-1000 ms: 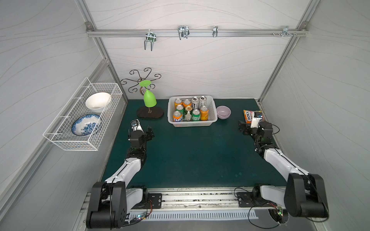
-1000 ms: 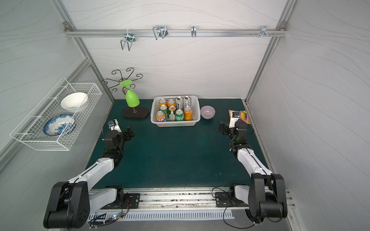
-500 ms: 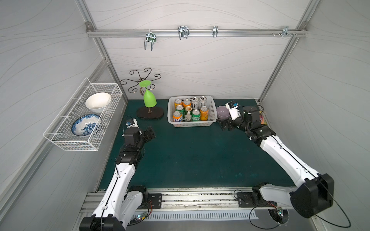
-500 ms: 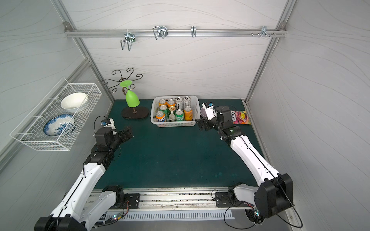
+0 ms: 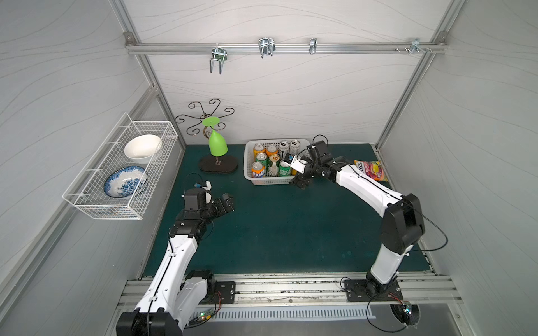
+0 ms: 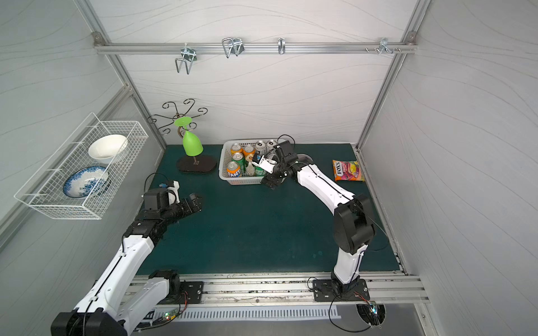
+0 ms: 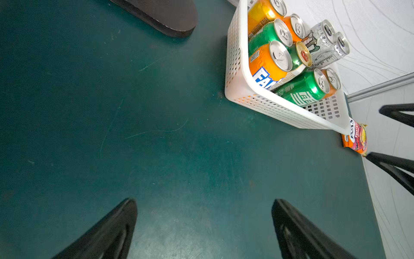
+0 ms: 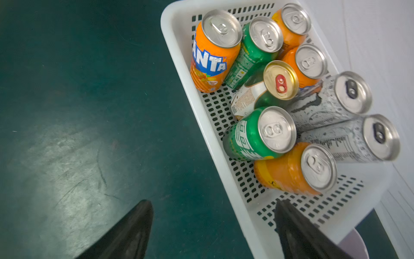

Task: Take out the drinks from the basket
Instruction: Move the basket to the center of the board.

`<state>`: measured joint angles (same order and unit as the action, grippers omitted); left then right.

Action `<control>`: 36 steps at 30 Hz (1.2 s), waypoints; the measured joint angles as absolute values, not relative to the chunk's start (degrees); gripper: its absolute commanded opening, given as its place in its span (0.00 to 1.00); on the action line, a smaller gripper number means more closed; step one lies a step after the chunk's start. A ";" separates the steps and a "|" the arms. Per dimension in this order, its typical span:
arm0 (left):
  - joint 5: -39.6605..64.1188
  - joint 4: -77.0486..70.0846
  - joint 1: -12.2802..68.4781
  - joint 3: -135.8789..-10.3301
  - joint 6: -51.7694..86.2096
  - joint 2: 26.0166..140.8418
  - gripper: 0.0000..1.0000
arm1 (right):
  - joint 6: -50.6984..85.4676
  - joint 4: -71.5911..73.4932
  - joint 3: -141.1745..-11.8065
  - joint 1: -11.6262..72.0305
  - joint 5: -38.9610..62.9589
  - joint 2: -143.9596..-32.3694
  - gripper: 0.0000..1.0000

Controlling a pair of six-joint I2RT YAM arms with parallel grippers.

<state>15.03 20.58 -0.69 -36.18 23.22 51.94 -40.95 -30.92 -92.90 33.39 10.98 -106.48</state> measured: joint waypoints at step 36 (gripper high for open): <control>18.13 20.23 -0.69 -35.48 24.97 54.50 0.98 | -52.60 -40.88 -113.40 34.76 11.42 -129.84 0.30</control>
